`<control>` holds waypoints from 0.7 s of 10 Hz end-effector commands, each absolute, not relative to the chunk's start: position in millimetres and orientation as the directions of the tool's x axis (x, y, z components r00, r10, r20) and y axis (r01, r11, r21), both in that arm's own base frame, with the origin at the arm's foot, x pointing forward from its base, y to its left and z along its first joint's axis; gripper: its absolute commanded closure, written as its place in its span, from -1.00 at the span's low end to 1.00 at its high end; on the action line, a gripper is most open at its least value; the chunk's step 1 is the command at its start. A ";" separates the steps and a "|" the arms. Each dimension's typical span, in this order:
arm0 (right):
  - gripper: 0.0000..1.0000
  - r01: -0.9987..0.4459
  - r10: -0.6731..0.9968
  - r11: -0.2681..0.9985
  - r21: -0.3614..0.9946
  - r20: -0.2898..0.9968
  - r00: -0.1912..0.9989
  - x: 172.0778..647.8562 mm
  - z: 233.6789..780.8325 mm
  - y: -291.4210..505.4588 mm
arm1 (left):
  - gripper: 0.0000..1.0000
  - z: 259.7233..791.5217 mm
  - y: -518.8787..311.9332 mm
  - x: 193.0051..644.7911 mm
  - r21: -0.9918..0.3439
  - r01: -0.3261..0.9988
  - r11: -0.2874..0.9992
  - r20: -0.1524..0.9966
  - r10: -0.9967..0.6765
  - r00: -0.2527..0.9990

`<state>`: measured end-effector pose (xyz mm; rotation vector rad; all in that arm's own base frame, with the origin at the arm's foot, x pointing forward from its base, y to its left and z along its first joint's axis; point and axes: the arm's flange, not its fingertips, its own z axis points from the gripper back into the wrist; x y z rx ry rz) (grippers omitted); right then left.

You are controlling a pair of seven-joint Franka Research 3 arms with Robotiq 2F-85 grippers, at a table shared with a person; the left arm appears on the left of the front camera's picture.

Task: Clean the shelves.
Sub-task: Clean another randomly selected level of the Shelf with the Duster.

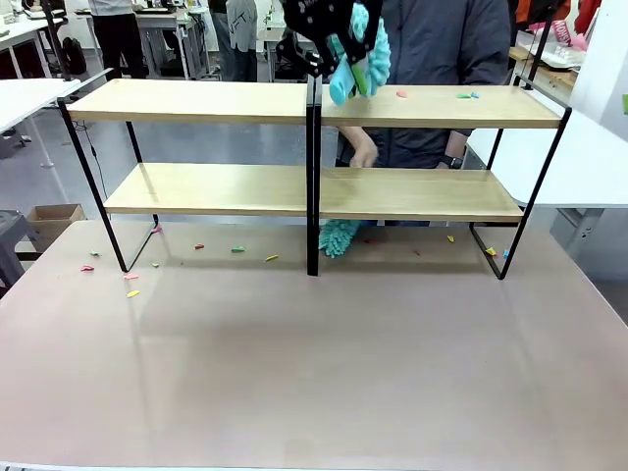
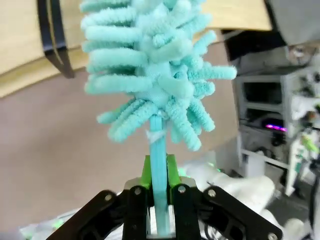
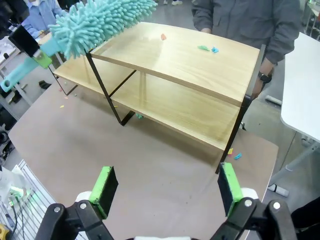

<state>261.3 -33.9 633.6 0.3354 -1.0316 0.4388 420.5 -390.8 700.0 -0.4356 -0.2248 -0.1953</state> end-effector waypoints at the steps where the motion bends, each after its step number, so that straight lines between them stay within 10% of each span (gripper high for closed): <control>1: -1.00 -0.502 0.189 0.862 0.065 0.879 0.438 261.6 632.9 -33.7 | 0.75 711.7 -423.0 422.2 -0.331 0.229 0.915 0.226 -0.158 0.961; 7: -1.00 -0.502 0.189 0.862 0.065 0.879 0.438 261.6 632.9 -33.7 | 0.75 698.1 -460.4 431.3 -0.255 0.248 0.934 0.132 -0.220 0.966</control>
